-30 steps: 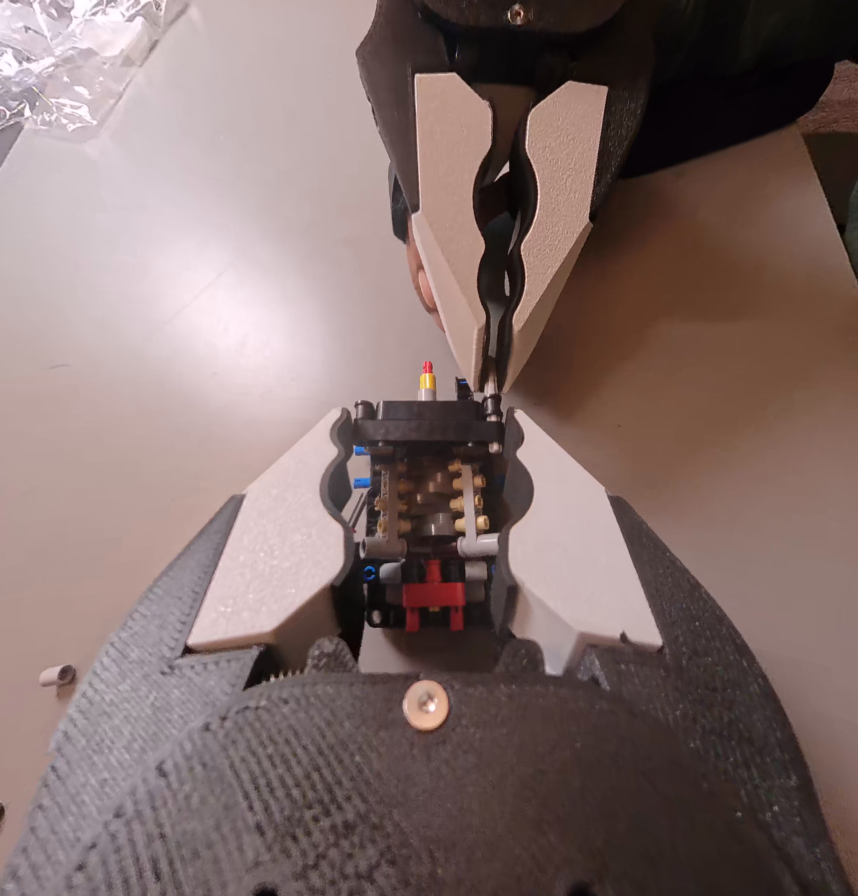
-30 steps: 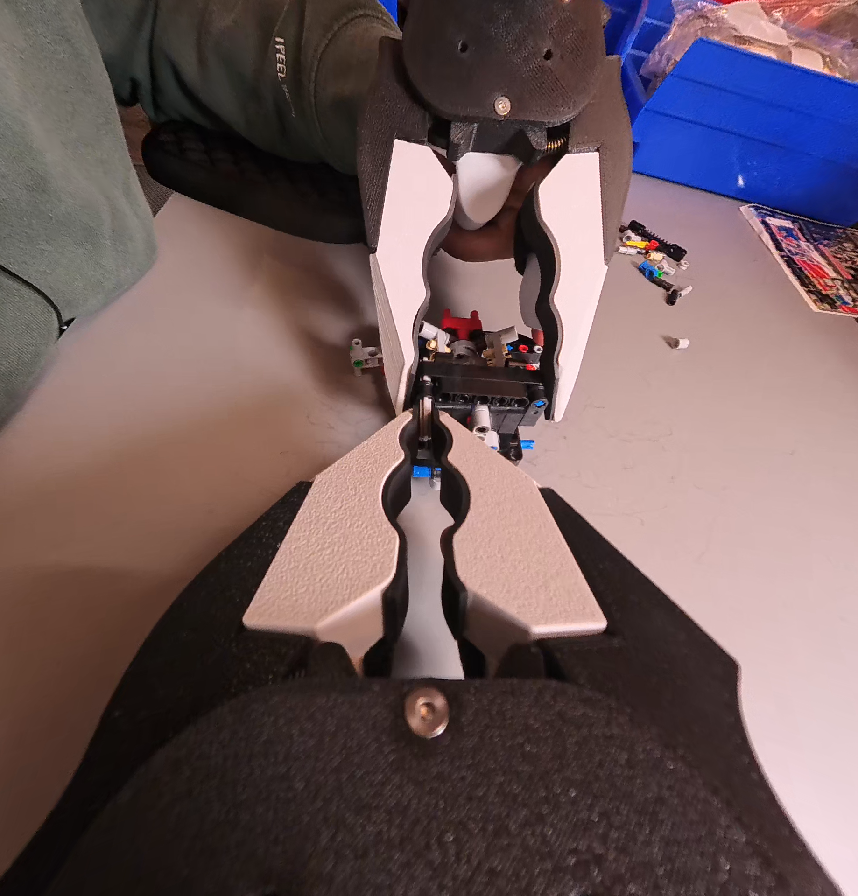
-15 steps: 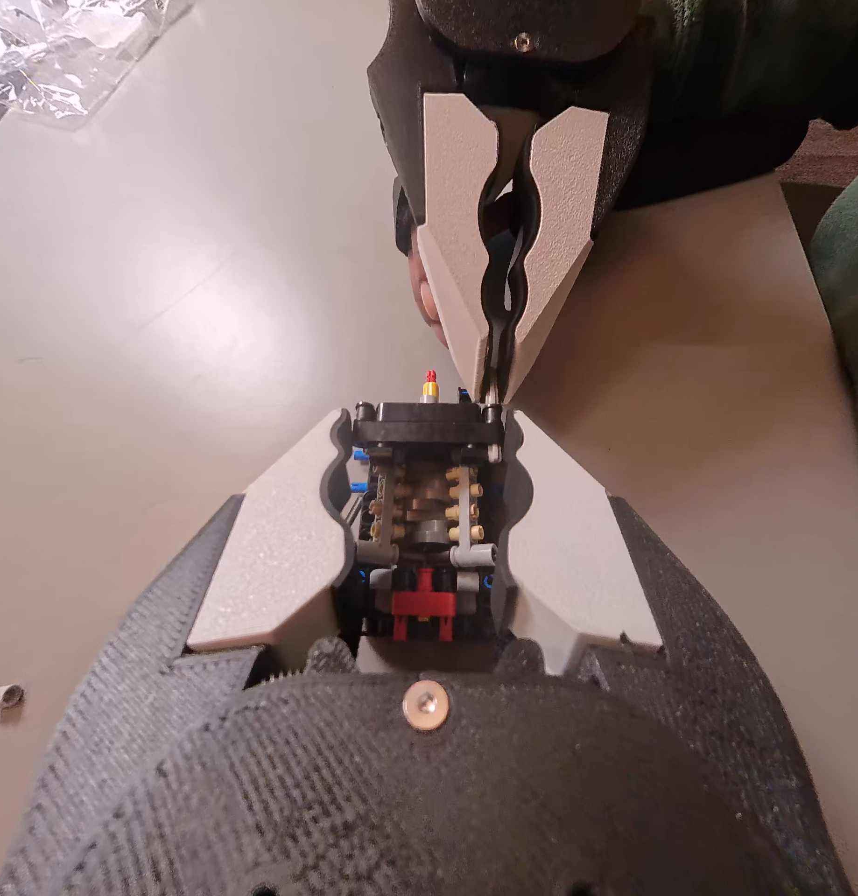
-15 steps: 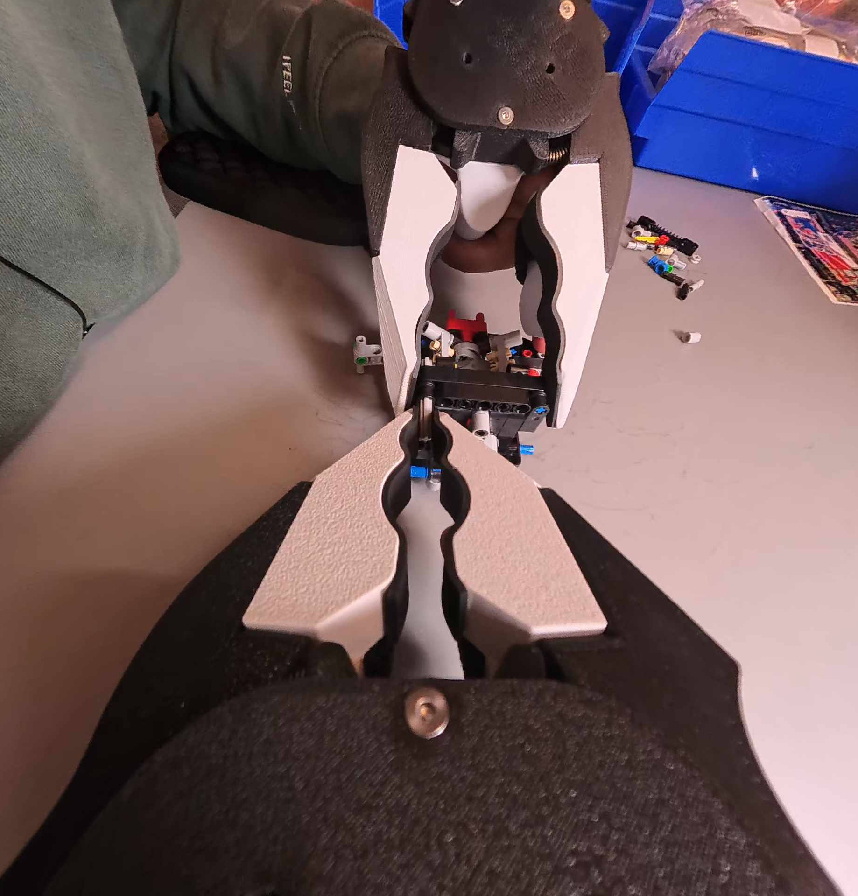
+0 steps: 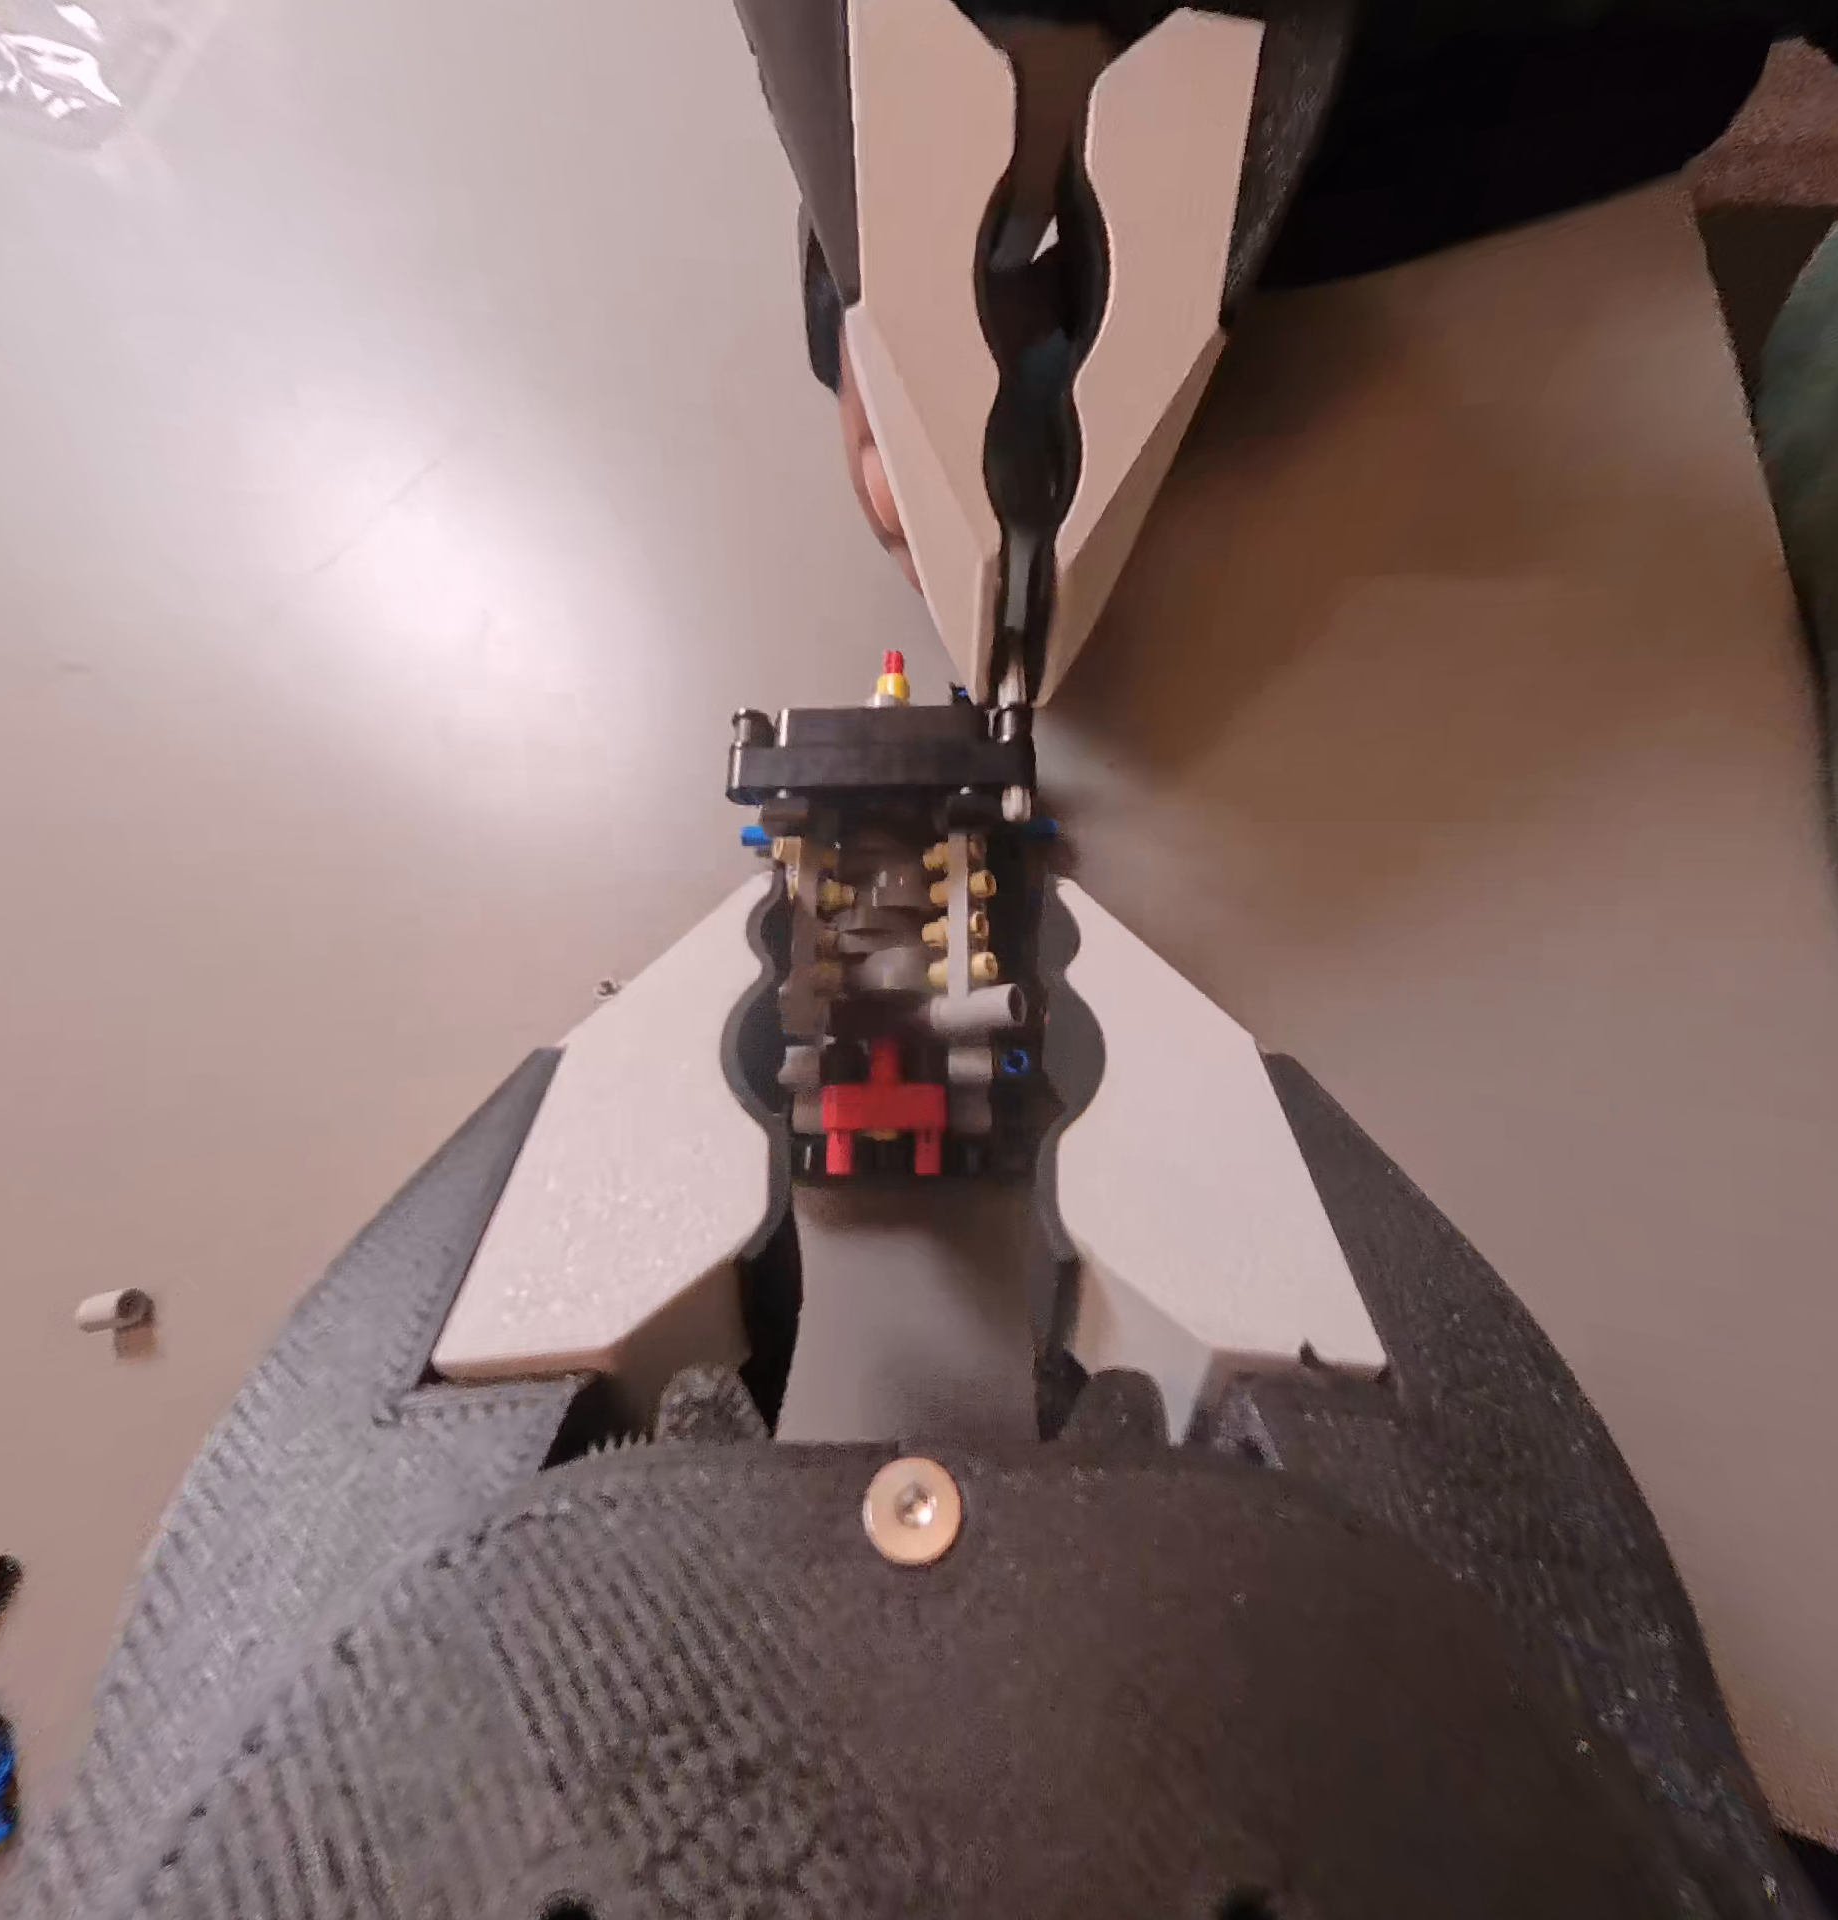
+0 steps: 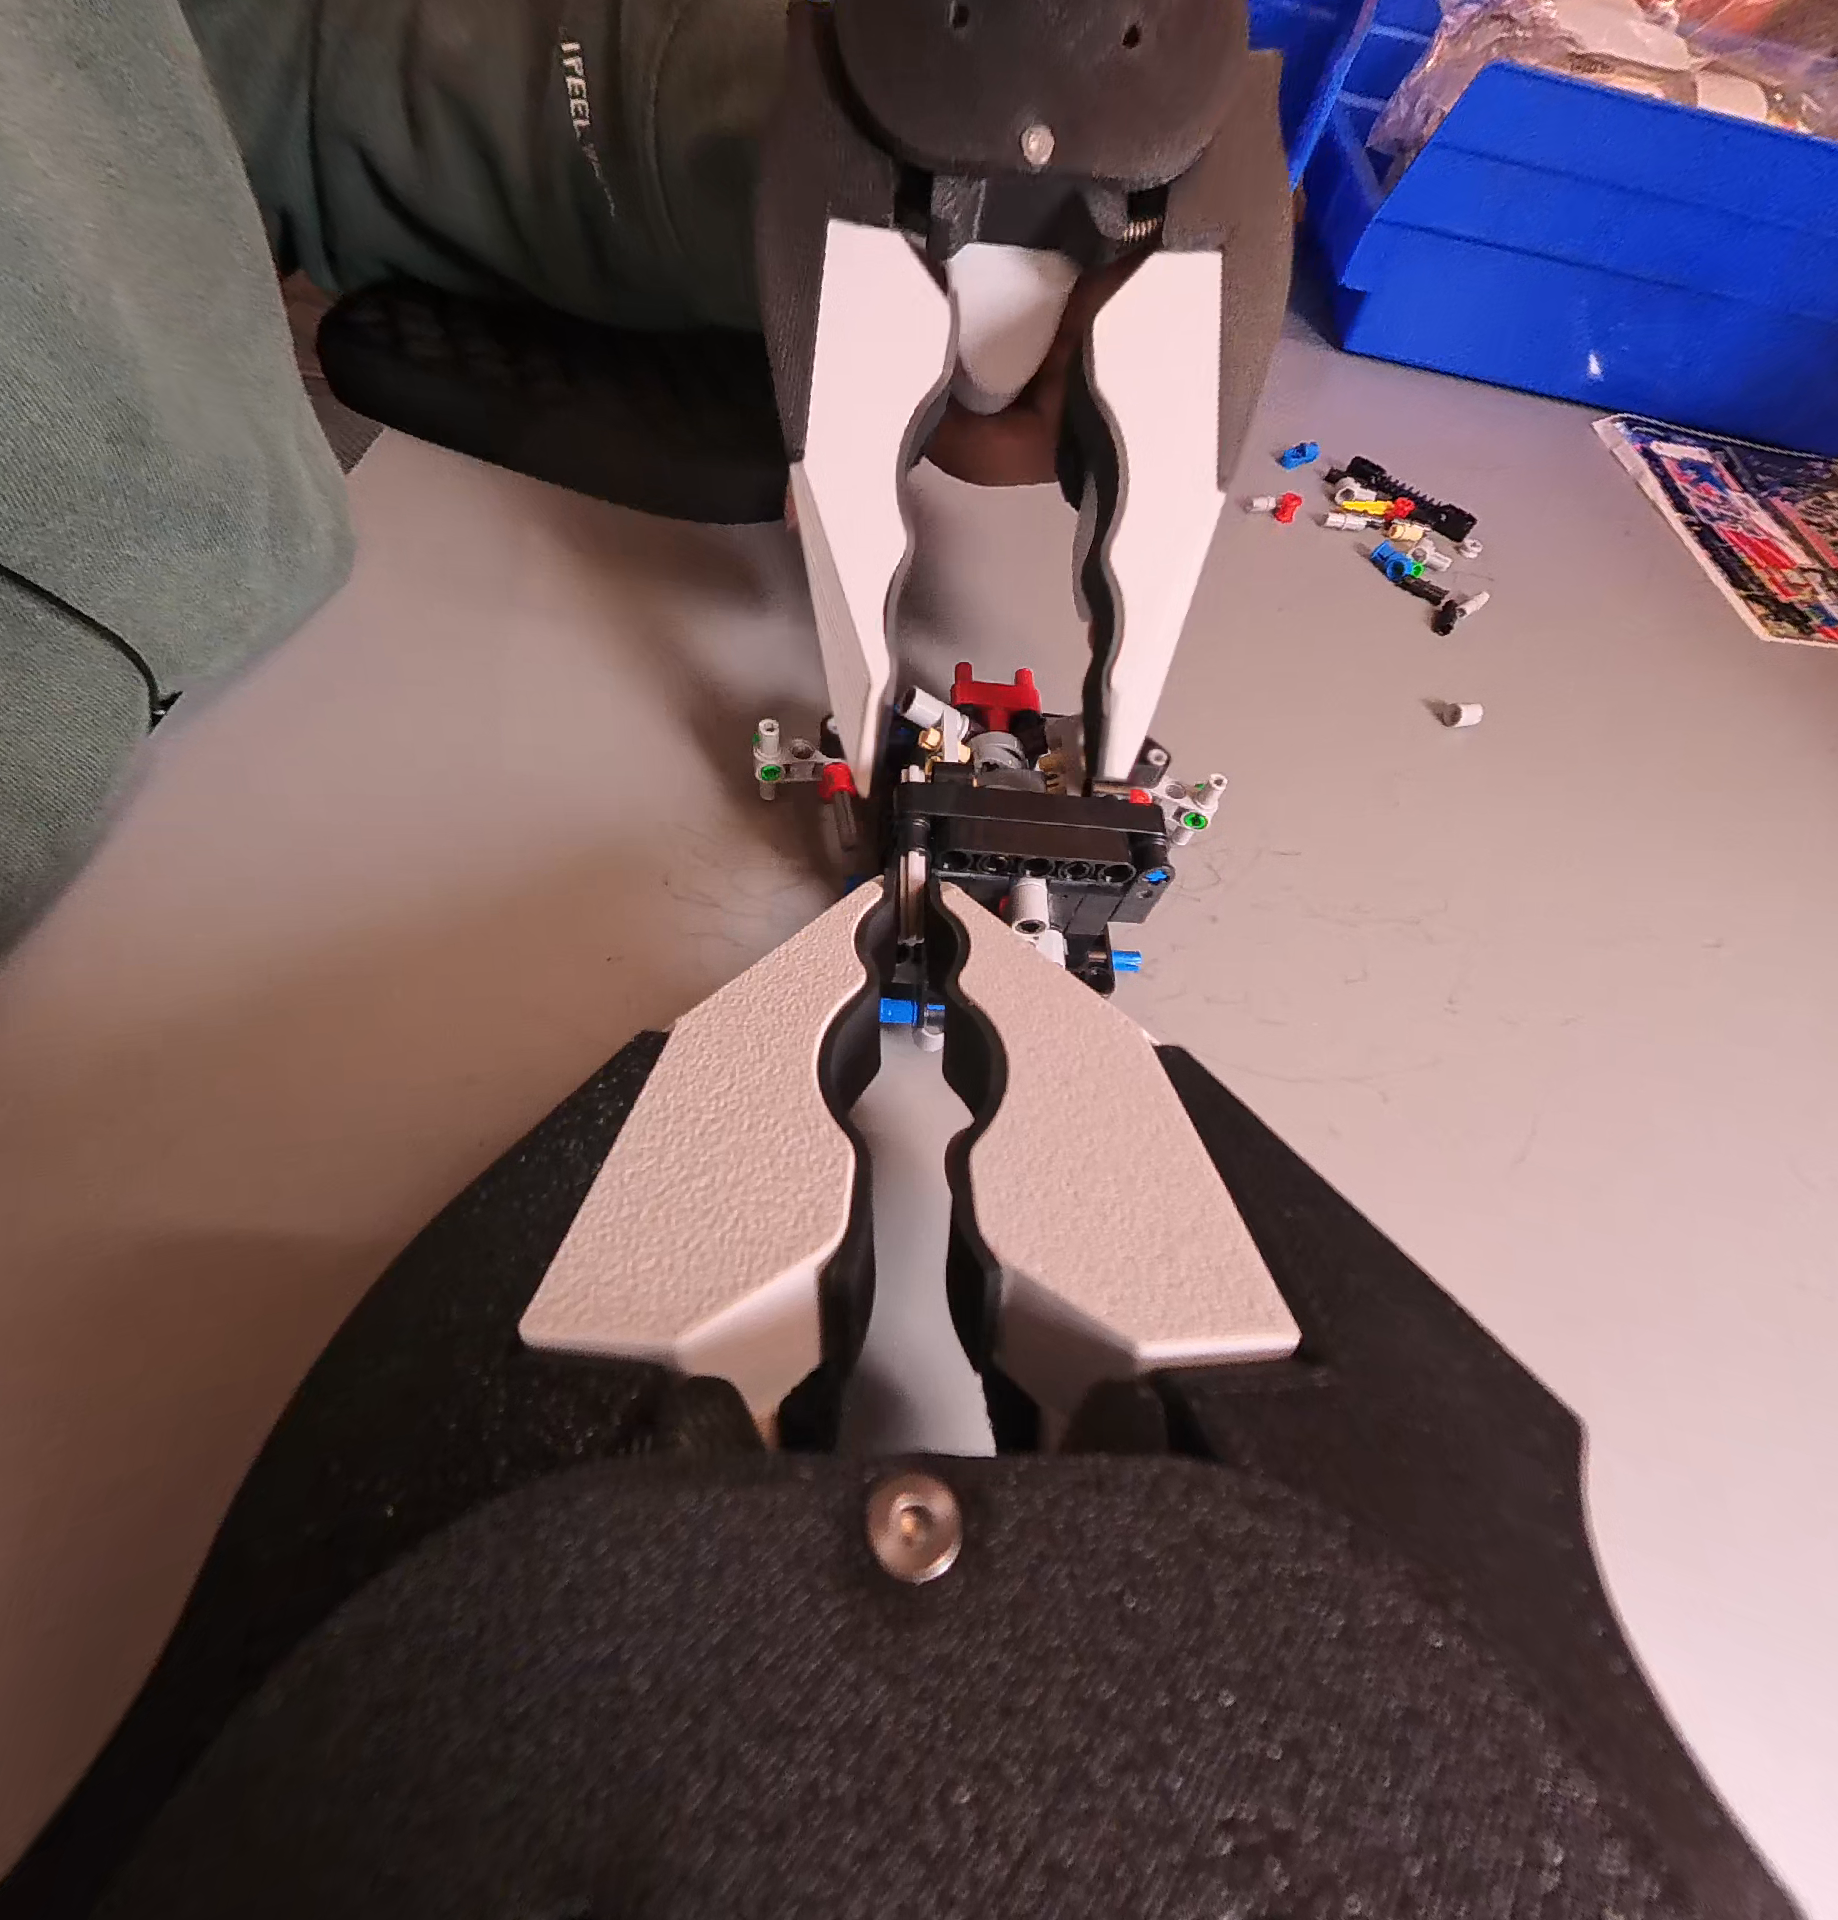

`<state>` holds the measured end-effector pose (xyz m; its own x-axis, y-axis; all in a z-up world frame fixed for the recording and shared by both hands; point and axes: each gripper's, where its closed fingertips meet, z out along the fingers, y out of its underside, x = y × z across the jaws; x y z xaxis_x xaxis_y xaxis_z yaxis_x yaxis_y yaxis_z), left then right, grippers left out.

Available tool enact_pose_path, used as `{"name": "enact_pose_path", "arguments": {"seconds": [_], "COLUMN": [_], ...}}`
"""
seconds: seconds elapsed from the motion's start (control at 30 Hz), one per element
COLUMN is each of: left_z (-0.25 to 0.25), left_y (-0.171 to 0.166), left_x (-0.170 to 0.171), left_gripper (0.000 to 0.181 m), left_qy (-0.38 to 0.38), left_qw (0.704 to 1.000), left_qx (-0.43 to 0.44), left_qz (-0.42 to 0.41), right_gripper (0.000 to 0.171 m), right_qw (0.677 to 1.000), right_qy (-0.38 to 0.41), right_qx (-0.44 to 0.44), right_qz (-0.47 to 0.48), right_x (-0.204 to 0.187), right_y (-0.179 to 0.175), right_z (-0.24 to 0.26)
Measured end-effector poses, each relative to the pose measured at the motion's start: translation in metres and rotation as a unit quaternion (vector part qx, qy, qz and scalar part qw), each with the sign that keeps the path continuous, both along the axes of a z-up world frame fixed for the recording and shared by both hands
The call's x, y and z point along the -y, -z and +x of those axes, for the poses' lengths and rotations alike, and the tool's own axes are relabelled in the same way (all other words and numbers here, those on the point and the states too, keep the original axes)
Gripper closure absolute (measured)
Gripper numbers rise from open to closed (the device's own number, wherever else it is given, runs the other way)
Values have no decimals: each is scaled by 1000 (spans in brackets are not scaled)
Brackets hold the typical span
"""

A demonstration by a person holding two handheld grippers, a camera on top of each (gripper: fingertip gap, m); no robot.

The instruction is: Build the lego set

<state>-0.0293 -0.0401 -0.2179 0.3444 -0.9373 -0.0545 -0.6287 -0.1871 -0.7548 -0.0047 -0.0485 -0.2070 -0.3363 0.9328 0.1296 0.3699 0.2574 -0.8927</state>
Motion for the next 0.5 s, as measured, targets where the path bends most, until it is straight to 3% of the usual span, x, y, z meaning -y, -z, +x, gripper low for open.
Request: {"name": "enact_pose_path", "arguments": {"seconds": [0.1, 0.37, 0.5], "left_z": [-1, -2, -5], "left_y": [3, 3, 2], "left_x": [-4, -6, -15], "left_gripper": [143, 143, 143], "left_qy": [-13, -32, -108], "left_qw": [1000, 999, 994], "left_qx": [-17, -24, -20], "left_qz": [17, 12, -11], "right_gripper": [168, 168, 164], "right_qw": [1000, 1000, 995], "right_qy": [0, 10, 88], "right_qx": [0, 4, 37], "right_qz": [0, -4, 28], "right_x": [0, -2, -27], "right_y": [0, 0, 4], "right_z": [0, 0, 3]}}
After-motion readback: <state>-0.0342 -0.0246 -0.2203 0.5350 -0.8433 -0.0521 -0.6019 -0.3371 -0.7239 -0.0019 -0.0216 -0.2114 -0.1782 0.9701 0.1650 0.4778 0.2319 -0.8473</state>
